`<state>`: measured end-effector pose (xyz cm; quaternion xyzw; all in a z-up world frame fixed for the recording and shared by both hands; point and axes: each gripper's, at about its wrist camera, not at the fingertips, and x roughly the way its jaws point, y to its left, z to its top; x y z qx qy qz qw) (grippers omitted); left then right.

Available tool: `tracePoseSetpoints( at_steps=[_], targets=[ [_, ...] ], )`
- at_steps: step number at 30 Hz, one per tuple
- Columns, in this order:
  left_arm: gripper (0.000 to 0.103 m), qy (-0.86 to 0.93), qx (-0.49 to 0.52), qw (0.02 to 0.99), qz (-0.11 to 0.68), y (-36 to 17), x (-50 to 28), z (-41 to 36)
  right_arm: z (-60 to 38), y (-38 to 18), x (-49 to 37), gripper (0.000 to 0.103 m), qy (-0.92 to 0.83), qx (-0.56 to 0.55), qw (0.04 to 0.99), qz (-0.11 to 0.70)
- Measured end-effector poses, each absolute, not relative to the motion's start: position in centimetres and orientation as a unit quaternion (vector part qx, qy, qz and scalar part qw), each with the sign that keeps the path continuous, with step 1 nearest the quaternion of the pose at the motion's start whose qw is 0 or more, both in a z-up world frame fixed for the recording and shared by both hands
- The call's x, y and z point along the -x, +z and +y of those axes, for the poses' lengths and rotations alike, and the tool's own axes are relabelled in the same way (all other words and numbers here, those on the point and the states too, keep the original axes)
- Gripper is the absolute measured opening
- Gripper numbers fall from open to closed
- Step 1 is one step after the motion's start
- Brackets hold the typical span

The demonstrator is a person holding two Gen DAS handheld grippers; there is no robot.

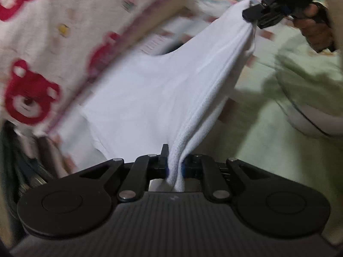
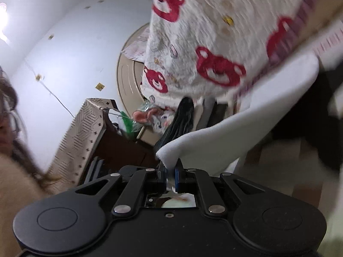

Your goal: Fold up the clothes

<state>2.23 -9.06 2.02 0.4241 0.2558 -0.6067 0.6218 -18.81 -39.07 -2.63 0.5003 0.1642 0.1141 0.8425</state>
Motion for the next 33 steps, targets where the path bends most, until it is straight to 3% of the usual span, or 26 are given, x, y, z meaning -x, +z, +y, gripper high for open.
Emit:
tracePoseSetpoints(
  at_steps=[4, 8, 10, 14, 19, 23, 33],
  targets=[
    [0.009, -0.585, -0.434, 0.632, 0.265, 0.3, -4.1, -11.9, -37.9, -3.4, 21.4, 0.01, 0.112, -0.548, 0.809, 0.18],
    [0.011, -0.563, -0.444, 0.643, 0.27, -1.3, -5.9, -14.8, -40.4, -4.7, 18.3, 0.01, 0.07, -0.534, 0.821, 0.19],
    [0.012, -0.537, -0.477, 0.665, 0.204, -1.0, -6.5, -17.1, -42.1, -4.8, 16.5, 0.01, 0.036, -0.509, 0.842, 0.176],
    [0.012, -0.516, -0.507, 0.665, 0.186, -1.1, -9.9, -23.9, -46.9, -6.4, 12.4, 0.01, -0.019, -0.472, 0.871, 0.133],
    [0.011, -0.487, -0.524, 0.644, 0.273, -4.2, -15.4, -31.8, -50.0, -8.9, 7.2, 0.009, -0.072, -0.452, 0.878, 0.138],
    [0.011, -0.478, -0.54, 0.646, 0.251, -6.2, -15.5, -32.9, -49.3, -8.9, 5.4, 0.01, -0.104, -0.363, 0.911, 0.163],
    [0.011, -0.455, -0.524, 0.674, 0.253, -10.0, -17.7, -34.3, -53.5, -11.9, 3.0, 0.009, -0.109, -0.438, 0.872, 0.189]
  ],
)
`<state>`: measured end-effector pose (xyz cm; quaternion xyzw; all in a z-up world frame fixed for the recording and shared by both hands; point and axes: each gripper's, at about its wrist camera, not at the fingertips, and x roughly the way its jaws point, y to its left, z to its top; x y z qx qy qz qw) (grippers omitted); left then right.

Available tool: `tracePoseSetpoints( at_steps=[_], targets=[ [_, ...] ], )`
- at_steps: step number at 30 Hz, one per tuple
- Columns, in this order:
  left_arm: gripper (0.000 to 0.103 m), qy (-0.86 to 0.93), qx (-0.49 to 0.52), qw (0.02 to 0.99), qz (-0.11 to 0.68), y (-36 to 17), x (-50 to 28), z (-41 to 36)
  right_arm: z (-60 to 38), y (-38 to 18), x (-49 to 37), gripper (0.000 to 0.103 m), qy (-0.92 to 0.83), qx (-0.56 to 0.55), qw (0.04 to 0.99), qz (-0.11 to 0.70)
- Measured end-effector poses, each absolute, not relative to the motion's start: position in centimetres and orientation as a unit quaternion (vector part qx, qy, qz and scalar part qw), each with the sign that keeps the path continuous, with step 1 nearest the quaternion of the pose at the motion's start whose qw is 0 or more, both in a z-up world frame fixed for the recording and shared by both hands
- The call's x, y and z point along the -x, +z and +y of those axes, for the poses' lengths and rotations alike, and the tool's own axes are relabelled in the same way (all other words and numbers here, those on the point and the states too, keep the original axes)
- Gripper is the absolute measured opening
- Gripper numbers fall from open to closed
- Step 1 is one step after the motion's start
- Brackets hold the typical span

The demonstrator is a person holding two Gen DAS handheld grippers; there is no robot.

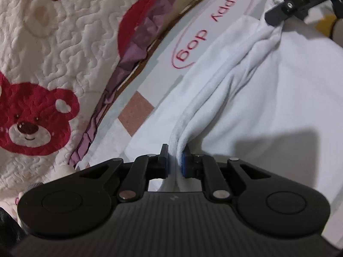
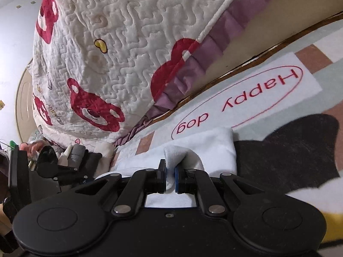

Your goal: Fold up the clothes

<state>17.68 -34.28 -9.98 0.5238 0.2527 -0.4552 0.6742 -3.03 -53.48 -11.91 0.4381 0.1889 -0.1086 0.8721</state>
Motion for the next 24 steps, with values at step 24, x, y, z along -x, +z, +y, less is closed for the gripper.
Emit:
tracePoseSetpoints(
  at_steps=[24],
  targets=[
    [0.038, -0.397, -0.308, 0.825, 0.26, -7.9, -22.8, -33.1, -54.1, -11.1, 0.3, 0.034, -0.194, -0.334, 0.886, 0.256]
  ],
)
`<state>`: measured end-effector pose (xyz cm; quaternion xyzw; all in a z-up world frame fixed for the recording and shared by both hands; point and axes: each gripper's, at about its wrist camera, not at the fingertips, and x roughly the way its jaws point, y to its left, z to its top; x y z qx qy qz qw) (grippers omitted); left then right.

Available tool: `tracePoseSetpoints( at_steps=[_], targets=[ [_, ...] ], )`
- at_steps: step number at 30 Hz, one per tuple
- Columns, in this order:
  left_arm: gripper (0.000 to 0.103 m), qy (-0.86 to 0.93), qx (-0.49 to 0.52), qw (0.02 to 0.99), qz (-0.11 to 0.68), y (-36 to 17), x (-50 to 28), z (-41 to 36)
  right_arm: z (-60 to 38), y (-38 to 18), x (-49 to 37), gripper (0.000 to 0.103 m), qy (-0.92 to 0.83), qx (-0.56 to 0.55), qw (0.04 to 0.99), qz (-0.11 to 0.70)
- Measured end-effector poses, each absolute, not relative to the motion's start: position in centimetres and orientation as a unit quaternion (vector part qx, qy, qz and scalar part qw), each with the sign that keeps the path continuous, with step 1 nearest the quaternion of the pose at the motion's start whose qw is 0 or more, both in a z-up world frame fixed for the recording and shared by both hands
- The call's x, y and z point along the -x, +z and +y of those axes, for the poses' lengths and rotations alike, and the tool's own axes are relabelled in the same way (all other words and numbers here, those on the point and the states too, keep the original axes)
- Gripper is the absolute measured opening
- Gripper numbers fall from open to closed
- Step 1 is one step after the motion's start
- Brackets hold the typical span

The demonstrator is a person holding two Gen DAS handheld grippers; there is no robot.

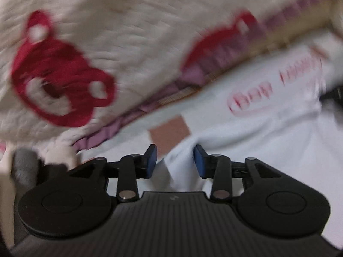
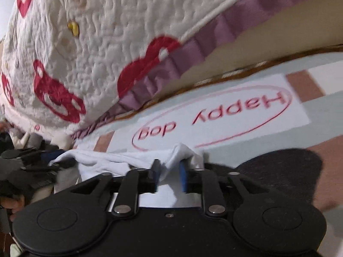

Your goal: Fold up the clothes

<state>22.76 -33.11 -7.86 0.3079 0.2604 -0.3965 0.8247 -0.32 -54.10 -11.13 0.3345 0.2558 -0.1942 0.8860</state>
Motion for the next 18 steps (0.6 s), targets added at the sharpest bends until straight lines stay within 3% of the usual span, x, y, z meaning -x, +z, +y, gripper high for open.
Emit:
tracePoseSetpoints(
  at_steps=[1, 2, 5, 9, 14, 15, 18],
  targets=[
    [0.038, -0.401, -0.277, 0.832, 0.264, -6.9, -22.9, -32.0, -53.4, -10.6, 0.7, 0.044, -0.197, -0.309, 0.895, 0.254],
    [0.038, -0.408, -0.247, 0.838, 0.267, -6.1, -23.0, -30.9, -52.7, -10.0, 1.0, 0.047, -0.199, -0.284, 0.904, 0.251],
    [0.038, -0.469, -0.196, 0.815, 0.28, -5.8, -21.6, -28.8, -50.6, -8.3, 2.0, 0.047, -0.205, -0.206, 0.925, 0.243],
    [0.038, -0.502, -0.259, 0.763, 0.315, -9.4, -19.3, -30.7, -46.2, -7.8, -0.5, 0.046, -0.127, -0.078, 0.945, 0.29],
    [0.039, -0.456, -0.25, 0.787, 0.332, -11.7, -22.7, -33.6, -48.9, -9.1, -2.3, 0.045, -0.124, -0.135, 0.935, 0.305],
    [0.039, -0.449, -0.238, 0.793, 0.337, -11.8, -23.6, -34.0, -49.4, -9.4, -2.7, 0.05, -0.123, -0.146, 0.932, 0.308],
    [0.039, -0.432, -0.22, 0.803, 0.346, -11.3, -24.7, -34.7, -51.0, -10.2, -3.8, 0.051, -0.121, -0.18, 0.924, 0.316]
  ],
)
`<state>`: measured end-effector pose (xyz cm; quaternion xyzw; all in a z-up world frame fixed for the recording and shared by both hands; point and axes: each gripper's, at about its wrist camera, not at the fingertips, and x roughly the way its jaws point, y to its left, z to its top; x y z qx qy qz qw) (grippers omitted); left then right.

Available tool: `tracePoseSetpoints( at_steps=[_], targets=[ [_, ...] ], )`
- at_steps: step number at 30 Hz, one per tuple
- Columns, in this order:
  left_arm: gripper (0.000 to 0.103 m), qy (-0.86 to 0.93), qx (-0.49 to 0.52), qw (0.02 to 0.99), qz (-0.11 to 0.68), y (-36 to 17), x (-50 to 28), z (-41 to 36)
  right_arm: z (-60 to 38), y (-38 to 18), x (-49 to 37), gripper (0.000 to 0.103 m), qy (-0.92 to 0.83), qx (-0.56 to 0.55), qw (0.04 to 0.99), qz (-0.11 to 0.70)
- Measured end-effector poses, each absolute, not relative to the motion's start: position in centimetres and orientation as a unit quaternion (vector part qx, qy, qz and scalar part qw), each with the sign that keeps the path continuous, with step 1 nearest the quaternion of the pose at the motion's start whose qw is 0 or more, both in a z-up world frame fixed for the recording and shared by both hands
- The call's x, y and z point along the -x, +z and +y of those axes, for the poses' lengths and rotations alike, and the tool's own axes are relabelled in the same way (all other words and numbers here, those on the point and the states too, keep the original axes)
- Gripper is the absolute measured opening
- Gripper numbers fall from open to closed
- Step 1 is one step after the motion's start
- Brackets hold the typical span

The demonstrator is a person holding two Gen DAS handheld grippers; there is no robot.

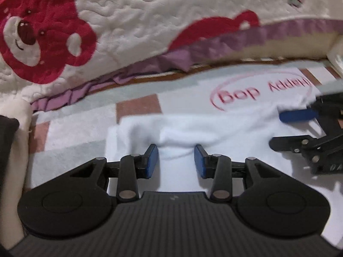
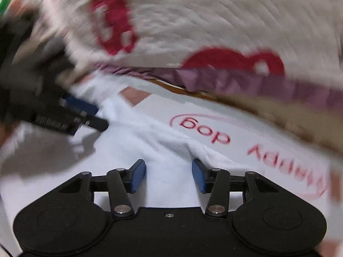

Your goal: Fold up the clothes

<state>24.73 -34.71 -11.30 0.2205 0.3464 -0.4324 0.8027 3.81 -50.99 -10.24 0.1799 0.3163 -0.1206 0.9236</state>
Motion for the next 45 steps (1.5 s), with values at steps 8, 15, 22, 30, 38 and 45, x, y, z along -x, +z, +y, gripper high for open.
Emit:
tracePoseSetpoints(
  at_steps=[8, 15, 22, 30, 38, 45],
  targets=[
    [0.038, -0.406, -0.15, 0.811, 0.393, -12.1, -28.4, -34.1, -55.0, -12.5, -6.3, 0.018, -0.118, -0.261, 0.898, 0.334],
    [0.039, -0.393, -0.175, 0.826, 0.364, -11.7, -27.3, -33.7, -56.7, -12.8, -3.7, 0.0, -0.148, -0.287, 0.886, 0.332],
    [0.042, -0.411, -0.138, 0.824, 0.364, -9.0, -23.0, -28.8, -51.4, -8.4, 2.0, 0.041, -0.195, -0.16, 0.911, 0.325],
    [0.042, -0.435, -0.142, 0.789, 0.41, -11.6, -17.7, -23.5, -42.5, -8.8, 5.6, 0.041, -0.094, -0.074, 0.933, 0.34],
    [0.044, -0.426, -0.2, 0.799, 0.373, -11.6, -18.1, -20.5, -40.1, -11.9, 7.8, 0.041, -0.118, -0.042, 0.923, 0.364],
    [0.067, -0.361, -0.204, 0.819, 0.398, -11.3, -20.2, -17.8, -41.3, -11.8, 10.3, 0.047, -0.148, -0.111, 0.908, 0.377]
  ],
)
